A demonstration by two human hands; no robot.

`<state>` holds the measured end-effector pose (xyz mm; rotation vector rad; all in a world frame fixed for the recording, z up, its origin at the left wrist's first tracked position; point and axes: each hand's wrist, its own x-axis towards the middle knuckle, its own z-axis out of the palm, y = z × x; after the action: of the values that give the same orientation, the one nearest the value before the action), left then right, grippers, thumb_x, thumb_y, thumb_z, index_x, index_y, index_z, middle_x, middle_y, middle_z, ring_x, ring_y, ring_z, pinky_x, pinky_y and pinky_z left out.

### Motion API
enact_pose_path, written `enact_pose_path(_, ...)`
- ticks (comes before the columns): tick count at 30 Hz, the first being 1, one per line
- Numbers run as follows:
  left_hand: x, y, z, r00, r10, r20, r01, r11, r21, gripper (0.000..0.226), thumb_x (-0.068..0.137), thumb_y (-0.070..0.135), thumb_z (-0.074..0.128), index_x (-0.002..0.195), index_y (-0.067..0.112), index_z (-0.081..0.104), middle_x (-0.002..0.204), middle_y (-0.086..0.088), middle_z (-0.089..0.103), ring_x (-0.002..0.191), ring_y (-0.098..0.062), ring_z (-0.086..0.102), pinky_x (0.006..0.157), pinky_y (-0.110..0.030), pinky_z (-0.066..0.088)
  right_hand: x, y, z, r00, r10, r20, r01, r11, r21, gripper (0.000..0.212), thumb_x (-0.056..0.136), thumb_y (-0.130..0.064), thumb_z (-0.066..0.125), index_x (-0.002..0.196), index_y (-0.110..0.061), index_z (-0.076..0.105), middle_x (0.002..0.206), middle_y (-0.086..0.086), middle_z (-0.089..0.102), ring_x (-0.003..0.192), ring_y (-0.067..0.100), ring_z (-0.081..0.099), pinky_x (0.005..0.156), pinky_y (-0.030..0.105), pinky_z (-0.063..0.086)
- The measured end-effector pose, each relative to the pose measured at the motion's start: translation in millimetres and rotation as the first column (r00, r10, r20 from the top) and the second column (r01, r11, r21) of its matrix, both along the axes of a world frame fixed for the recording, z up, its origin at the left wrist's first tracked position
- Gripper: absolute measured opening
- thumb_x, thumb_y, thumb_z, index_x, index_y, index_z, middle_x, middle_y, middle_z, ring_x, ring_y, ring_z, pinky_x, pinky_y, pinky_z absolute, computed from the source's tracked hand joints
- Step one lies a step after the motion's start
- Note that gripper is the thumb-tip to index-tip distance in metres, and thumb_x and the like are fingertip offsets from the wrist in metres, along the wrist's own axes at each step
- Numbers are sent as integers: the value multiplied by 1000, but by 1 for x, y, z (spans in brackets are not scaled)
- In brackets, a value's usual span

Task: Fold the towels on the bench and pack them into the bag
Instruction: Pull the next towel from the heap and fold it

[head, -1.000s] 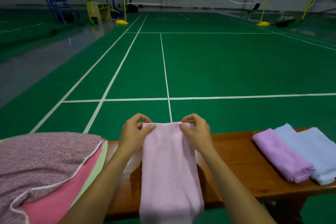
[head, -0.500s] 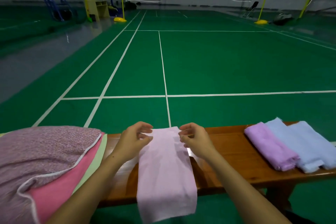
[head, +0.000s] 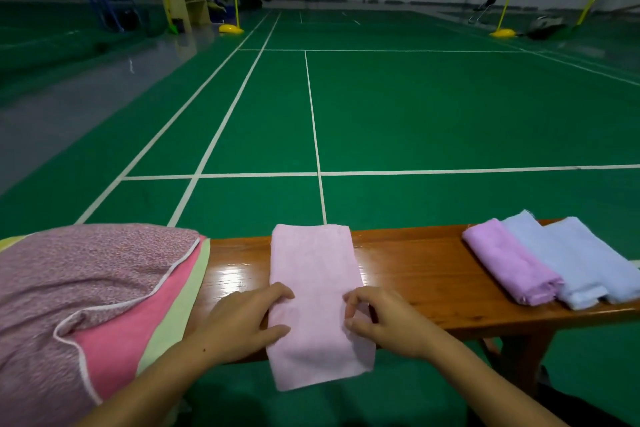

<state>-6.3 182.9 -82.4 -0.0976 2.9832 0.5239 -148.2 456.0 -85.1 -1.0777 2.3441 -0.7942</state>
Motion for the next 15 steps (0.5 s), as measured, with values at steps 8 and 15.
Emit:
enact_pose_path(8, -24, -24, -7, 995, -40, -95, 43, 998, 35, 24, 92, 57, 67, 109, 53, 51, 138, 28, 58, 122, -4, 58, 98, -37, 53, -17, -13, -16, 977, 140, -161, -119, 984, 133, 39, 93, -68, 63, 121, -42, 56, 174, -14, 8, 160, 5, 2, 127, 33, 18)
enact_pose_path(15, -5, -7, -5, 995, -97, 22, 99, 991, -94, 75, 69, 98, 54, 127, 51, 51, 161, 32, 33, 146, 1, 36, 120, -35, 32, -14, 0, -2, 957, 175, -230, -131, 972, 196, 53, 84, -79, 62, 125, -46, 55, 162, -19, 26, 149, 5, 21, 121, 41, 37)
